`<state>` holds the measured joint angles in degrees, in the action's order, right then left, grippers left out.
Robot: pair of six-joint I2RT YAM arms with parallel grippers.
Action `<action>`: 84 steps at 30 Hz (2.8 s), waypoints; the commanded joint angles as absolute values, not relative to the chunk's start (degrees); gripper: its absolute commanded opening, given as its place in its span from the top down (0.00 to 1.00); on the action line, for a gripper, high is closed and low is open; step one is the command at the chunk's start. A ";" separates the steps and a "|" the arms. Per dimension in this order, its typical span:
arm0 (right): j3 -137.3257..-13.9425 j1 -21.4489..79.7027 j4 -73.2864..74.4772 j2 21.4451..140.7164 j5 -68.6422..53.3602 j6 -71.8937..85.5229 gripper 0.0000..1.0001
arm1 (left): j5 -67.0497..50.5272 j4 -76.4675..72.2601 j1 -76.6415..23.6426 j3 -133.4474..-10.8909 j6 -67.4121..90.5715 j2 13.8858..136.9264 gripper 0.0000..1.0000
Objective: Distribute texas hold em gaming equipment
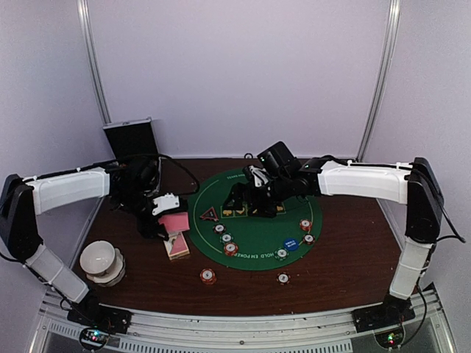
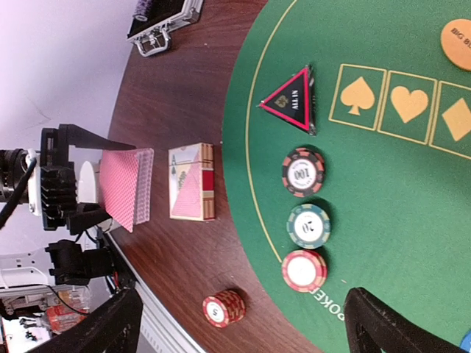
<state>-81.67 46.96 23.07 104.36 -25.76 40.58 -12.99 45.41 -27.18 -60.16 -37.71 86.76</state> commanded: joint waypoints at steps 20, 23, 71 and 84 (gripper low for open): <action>-87.22 49.28 0.85 115.74 -46.54 55.65 0.10 | -16.31 50.76 -30.91 -70.47 -33.66 84.88 1.00; -87.94 49.59 -1.68 117.14 -48.10 57.49 0.12 | -16.59 50.92 -31.06 -71.95 -33.49 85.67 1.00; -87.20 49.31 -14.12 116.98 -50.98 66.16 0.17 | -15.75 51.73 -32.08 -74.28 -33.13 86.71 1.00; -81.38 47.35 -16.70 115.38 -51.92 66.72 0.21 | -15.92 51.99 -32.08 -74.90 -33.22 87.18 1.00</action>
